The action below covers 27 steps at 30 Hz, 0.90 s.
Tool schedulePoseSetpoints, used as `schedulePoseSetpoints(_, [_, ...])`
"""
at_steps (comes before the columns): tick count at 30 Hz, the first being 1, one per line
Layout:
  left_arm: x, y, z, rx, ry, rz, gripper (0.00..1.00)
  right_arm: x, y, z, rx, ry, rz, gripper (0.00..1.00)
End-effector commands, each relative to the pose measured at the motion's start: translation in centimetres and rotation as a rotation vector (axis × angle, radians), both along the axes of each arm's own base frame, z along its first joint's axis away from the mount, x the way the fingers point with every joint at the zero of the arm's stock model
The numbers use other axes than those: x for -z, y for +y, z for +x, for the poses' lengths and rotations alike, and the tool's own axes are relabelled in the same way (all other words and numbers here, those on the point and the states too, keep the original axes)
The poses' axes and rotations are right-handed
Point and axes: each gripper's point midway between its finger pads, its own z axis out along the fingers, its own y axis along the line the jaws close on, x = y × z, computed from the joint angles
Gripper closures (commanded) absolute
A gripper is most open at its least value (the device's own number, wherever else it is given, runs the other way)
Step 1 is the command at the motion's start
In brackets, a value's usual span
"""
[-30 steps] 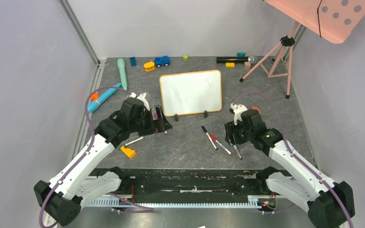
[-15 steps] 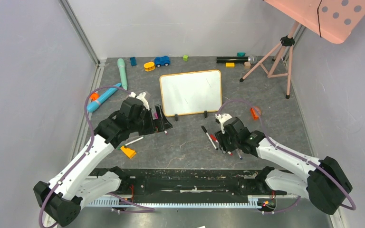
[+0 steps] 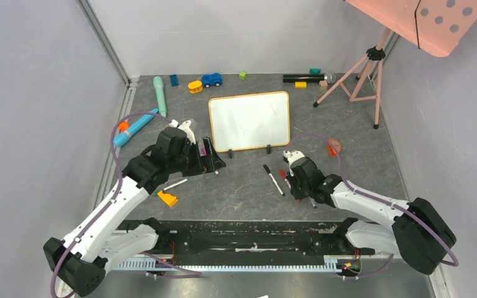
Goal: Write a sentence on the whiteboard
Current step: Pick up the whiteboard marker from the center of the board, then pass from the right arm to the left
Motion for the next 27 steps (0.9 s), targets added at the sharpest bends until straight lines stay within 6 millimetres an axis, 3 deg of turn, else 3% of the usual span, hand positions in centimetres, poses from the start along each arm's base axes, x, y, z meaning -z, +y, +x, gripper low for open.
schedulePoseSetpoints(1, [-2.9, -1.5, 0.6, 0.081, -0.110, -0.070, 0.05, -0.8, 0.2, -0.5, 0.003, 0.024, 0.012, 1.00])
schedulePoseSetpoints(7, [-4.8, -4.4, 1.6, 0.138, -0.125, -0.201, 0.09, -7.5, 5.1, 0.1, -0.121, 0.007, 0.223, 1.00])
schedulePoseSetpoints(12, [-6.6, -7.7, 2.3, 0.218, -0.090, -0.345, 0.21, -13.8, 9.3, 0.8, -0.219, -0.026, 0.413, 1.00])
schedulePoseSetpoints(16, [-7.0, -9.0, 3.1, 0.240, -0.069, -0.379, 0.25, -18.0, 12.4, 0.9, -0.301, -0.037, 0.557, 1.00])
schedulePoseSetpoints(21, [-7.7, -9.6, 3.8, 0.255, -0.075, -0.394, 0.32, -20.2, 14.0, 0.9, -0.352, -0.040, 0.635, 1.00])
schedulePoseSetpoints(27, [-7.6, -9.6, 3.9, 0.250, -0.078, -0.394, 0.42, -20.7, 14.8, 0.8, -0.388, -0.031, 0.664, 1.00])
